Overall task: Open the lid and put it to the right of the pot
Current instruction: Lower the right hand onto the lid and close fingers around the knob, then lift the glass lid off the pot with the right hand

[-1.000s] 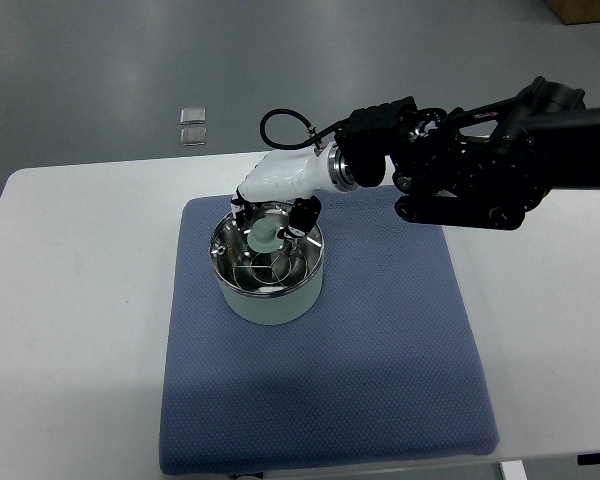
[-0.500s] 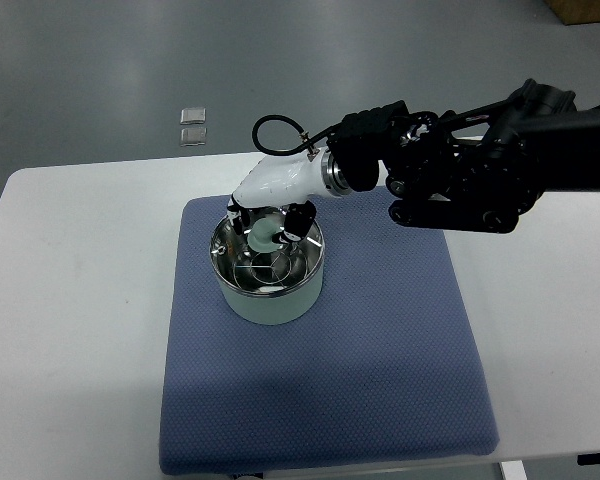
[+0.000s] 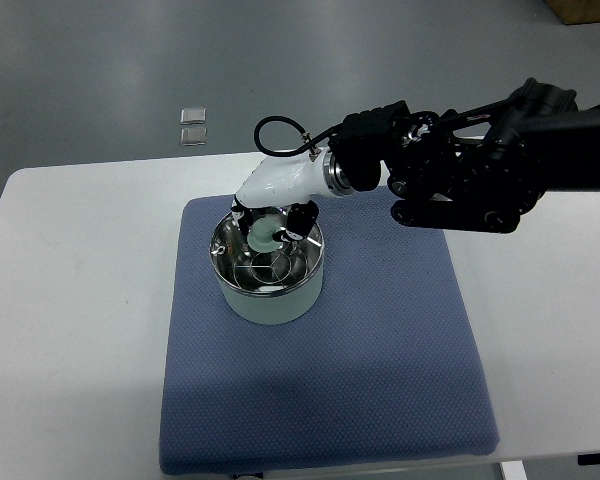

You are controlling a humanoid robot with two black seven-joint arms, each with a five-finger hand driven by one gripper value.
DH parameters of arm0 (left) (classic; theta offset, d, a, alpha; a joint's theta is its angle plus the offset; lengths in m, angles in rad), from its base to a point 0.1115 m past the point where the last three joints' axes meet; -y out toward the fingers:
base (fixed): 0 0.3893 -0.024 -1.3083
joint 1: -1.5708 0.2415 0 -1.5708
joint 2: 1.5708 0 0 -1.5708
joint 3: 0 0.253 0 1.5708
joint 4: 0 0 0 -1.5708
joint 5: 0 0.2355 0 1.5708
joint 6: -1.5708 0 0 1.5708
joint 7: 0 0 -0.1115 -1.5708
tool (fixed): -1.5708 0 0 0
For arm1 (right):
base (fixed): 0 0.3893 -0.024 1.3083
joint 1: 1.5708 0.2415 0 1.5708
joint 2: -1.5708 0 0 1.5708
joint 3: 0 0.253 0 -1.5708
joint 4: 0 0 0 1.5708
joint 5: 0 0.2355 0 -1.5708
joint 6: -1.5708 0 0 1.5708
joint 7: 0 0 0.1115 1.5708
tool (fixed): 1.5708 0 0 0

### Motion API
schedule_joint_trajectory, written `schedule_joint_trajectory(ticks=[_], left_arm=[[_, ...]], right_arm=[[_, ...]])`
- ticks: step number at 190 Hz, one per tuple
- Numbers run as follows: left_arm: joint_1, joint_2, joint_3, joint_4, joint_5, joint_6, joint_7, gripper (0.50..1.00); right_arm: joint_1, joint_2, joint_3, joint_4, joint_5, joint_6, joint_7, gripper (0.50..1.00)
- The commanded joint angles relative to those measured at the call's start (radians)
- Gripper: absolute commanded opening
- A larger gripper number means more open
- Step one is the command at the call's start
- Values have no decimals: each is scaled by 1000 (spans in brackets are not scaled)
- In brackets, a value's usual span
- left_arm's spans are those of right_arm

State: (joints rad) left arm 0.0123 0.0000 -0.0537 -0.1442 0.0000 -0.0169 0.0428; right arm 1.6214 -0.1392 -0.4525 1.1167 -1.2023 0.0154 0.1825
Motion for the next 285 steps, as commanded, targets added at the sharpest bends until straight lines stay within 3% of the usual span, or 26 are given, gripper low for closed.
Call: schedule_joint_trajectory(ticks=[1, 167, 175, 195, 285], left_arm=[[0, 0, 0, 0, 0, 0, 0, 1000], [0, 0, 0, 0, 0, 0, 0, 1000], [0, 0, 0, 0, 0, 0, 0, 1000], [0, 0, 0, 0, 0, 0, 0, 1000], [0, 0, 0, 0, 0, 0, 0, 1000]], right_arm=[[0, 0, 0, 0, -3, 0, 0, 654], [-2, 1, -3, -2, -3, 0, -2, 643], [-3, 1, -3, -2, -3, 0, -2, 631], [-5, 1, -3, -2, -5, 5, -2, 501], [8, -17, 0, 0, -13, 23, 11, 500]])
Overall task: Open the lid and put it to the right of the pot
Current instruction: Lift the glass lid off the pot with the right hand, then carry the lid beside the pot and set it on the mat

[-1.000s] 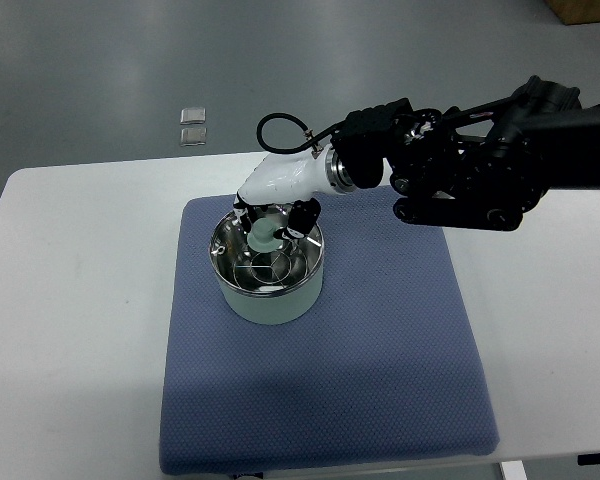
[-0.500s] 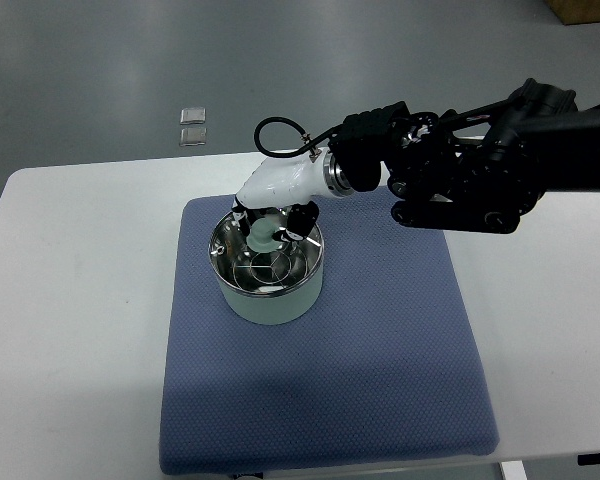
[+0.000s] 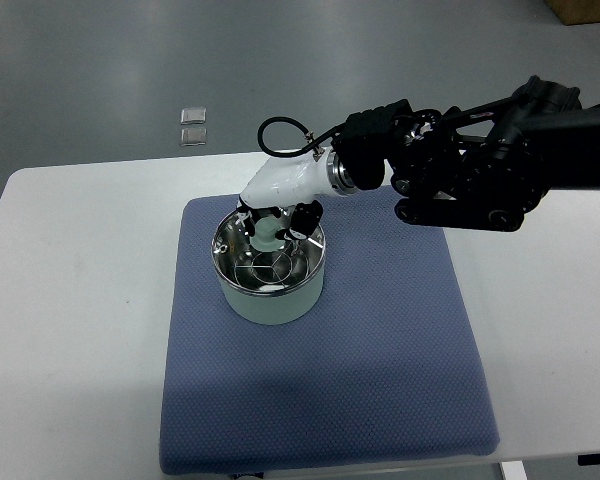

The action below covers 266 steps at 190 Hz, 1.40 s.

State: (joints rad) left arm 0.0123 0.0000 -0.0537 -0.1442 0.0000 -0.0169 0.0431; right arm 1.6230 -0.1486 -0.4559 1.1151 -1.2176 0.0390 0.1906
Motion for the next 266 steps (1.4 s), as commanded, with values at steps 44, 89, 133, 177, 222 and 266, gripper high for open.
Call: schedule_joint_trajectory(ticks=[44, 89, 133, 177, 222, 266], left_arm=[[0, 0, 0, 0, 0, 0, 0, 1000], [0, 0, 0, 0, 0, 0, 0, 1000], [0, 0, 0, 0, 0, 0, 0, 1000], [0, 0, 0, 0, 0, 0, 0, 1000], [0, 0, 0, 0, 0, 0, 0, 1000], [0, 0, 0, 0, 0, 0, 0, 1000]], right_arm=[[24, -23, 11, 11, 6, -5, 9, 500], [44, -45, 14, 15, 10, -8, 10, 500], [52, -108, 13, 18, 12, -8, 12, 500], [40, -172, 0, 12, 4, -10, 10, 500], [-11, -239, -4, -9, -10, -8, 10, 500], [-107, -285, -17, -37, -31, -24, 9, 500]])
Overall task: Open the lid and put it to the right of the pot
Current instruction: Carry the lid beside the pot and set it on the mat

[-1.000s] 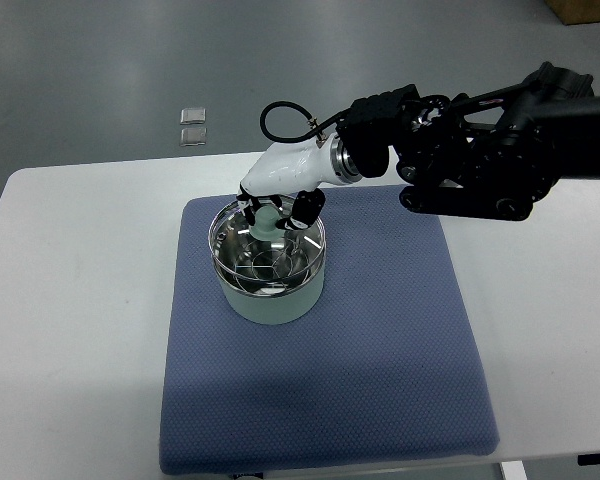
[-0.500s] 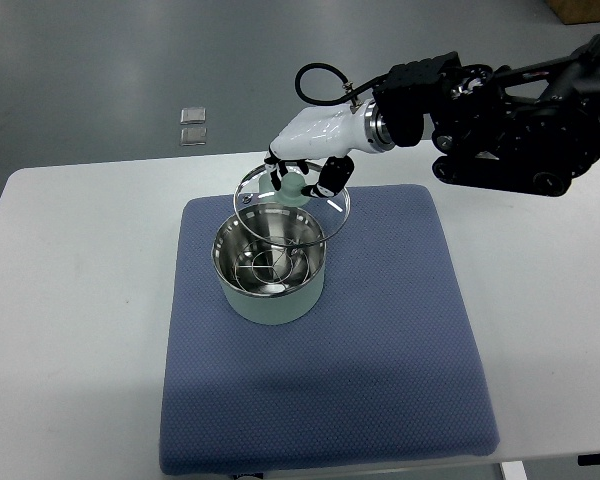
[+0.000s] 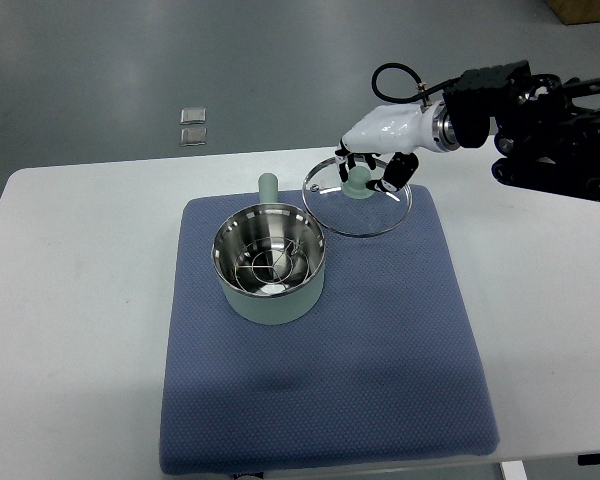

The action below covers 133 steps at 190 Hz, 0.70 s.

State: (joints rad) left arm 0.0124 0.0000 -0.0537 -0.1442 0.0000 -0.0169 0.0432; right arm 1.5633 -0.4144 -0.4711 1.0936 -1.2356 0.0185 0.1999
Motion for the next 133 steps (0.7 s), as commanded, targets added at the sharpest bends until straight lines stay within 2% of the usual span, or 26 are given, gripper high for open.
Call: schedule_joint_trajectory(ticks=[1, 34, 97, 129, 133], left_arm=[[0, 0, 0, 0, 0, 0, 0, 1000], [0, 0, 0, 0, 0, 0, 0, 1000], [0, 0, 0, 0, 0, 0, 0, 1000], [0, 0, 0, 0, 0, 0, 0, 1000], [0, 0, 0, 0, 0, 0, 0, 1000]], right_arm=[[-52, -23, -1, -17, -15, -3, 0, 500], [-111, -46, 3, -29, -65, -34, 0, 500], [-197, -72, 20, -29, -68, -38, 9, 500], [-269, -73, 111, -31, -68, -49, 16, 500], [-276, -73, 123, -31, -67, -49, 16, 529]])
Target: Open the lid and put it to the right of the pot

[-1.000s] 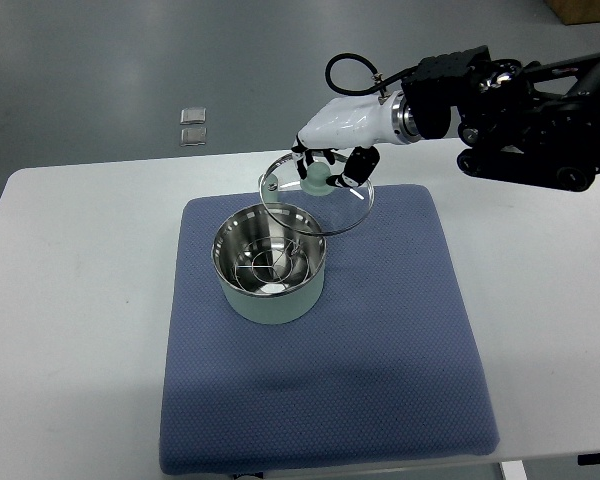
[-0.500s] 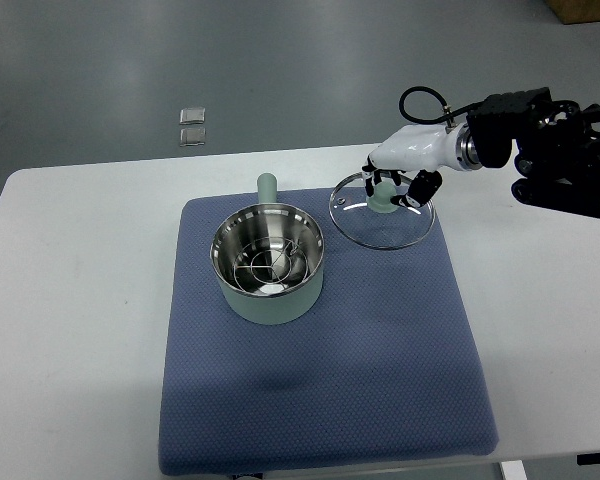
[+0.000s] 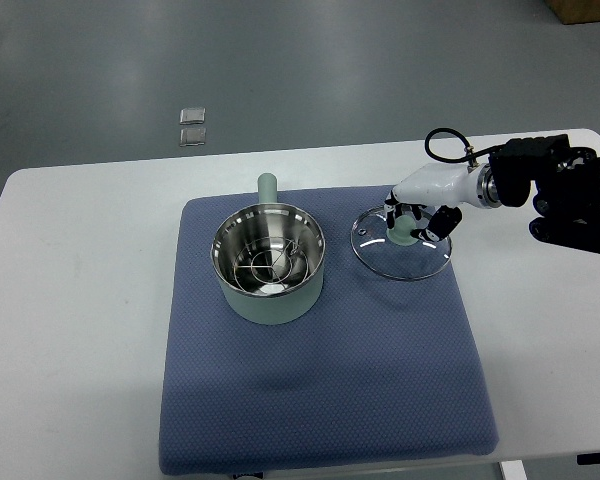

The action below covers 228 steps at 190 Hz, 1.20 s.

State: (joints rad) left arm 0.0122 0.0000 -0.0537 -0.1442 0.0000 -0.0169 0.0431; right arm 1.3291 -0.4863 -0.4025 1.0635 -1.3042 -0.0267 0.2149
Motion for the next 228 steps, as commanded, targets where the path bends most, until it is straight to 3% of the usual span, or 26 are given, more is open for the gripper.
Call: schedule_joint_trajectory(ticks=[1, 10, 17, 32, 72, 113, 122, 169, 184, 228], left_arm=[[0, 0, 0, 0, 0, 0, 0, 1000], [0, 0, 0, 0, 0, 0, 0, 1000], [0, 0, 0, 0, 0, 0, 0, 1000], [0, 0, 0, 0, 0, 0, 0, 1000], [0, 0, 0, 0, 0, 0, 0, 1000], [0, 0, 0, 0, 0, 0, 0, 1000], [0, 0, 0, 0, 0, 0, 0, 1000], [0, 0, 0, 0, 0, 0, 0, 1000], [0, 0, 0, 0, 0, 0, 0, 1000], [0, 0, 0, 0, 0, 0, 0, 1000]], right_arm=[[-47, -3, 60, 0, 2, -4, 1, 545], [-54, -8, 76, 0, 2, -2, 1, 584], [-59, -11, 80, 0, 3, -2, 3, 654], [-60, -17, 96, 0, 9, -2, 3, 739], [-56, -51, 132, 1, 16, 13, 3, 809], [-53, -94, 223, 0, 22, 68, 3, 813], [-62, -113, 330, 0, 26, 97, -2, 813], [-165, -133, 588, -43, 169, 102, -20, 811], [-188, -127, 623, -53, 194, 96, -20, 811], [-380, -18, 987, -157, 315, 90, -57, 809]])
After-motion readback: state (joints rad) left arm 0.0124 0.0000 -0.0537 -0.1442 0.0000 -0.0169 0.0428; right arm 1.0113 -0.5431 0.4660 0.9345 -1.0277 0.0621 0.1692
